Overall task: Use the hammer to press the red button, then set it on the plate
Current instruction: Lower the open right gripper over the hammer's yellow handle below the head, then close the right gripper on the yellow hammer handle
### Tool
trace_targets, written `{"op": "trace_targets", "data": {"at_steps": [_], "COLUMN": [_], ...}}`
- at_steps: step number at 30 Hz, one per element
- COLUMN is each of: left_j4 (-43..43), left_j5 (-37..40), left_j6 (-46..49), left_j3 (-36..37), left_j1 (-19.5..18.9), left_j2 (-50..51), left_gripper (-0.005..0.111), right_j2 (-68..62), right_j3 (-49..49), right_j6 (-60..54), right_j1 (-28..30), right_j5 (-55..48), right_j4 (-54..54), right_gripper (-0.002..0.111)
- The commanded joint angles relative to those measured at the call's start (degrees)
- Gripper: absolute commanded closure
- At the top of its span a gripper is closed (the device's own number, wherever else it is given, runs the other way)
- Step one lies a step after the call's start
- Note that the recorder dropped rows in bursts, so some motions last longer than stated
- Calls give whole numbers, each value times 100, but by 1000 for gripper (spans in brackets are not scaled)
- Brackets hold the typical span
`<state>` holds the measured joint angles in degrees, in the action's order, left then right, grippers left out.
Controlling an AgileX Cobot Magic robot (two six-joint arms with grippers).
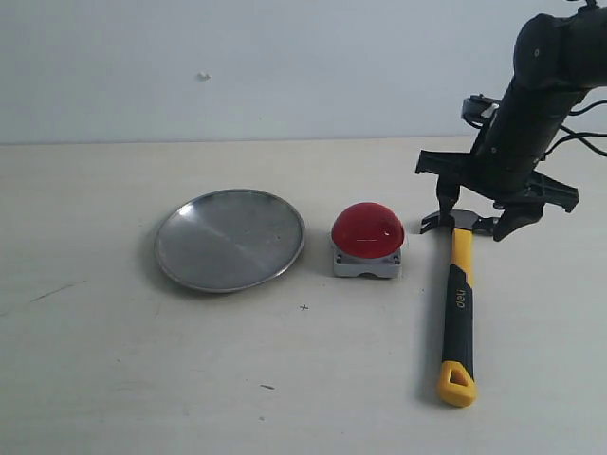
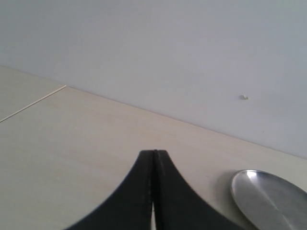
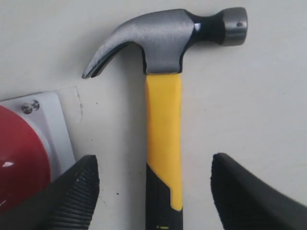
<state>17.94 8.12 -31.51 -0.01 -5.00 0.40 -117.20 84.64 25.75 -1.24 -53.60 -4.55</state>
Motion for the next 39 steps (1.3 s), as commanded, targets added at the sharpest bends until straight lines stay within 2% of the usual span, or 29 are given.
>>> {"op": "trace_targets", "data": {"at_steps": [1, 8, 32, 39], "left_j4": [-18, -18, -18, -18], "left_j5": [-8, -8, -8, -8], "left_j6": [-27, -27, -27, -27], "left_j3": [1, 1, 1, 1], "left_j1": [41, 41, 41, 41], "left_j2": [-40, -40, -40, -40], "left_gripper": [107, 107, 107, 107], "right_j2": [-162, -369, -377, -679], "right_j3": [26, 26, 26, 26], "right_j6": [141, 189, 195, 236], "right_j1": [-12, -12, -12, -12], "right_j5": [301, 675, 530, 278], "right_j4": [102, 103, 455, 382], "right_gripper": [42, 42, 42, 46]}}
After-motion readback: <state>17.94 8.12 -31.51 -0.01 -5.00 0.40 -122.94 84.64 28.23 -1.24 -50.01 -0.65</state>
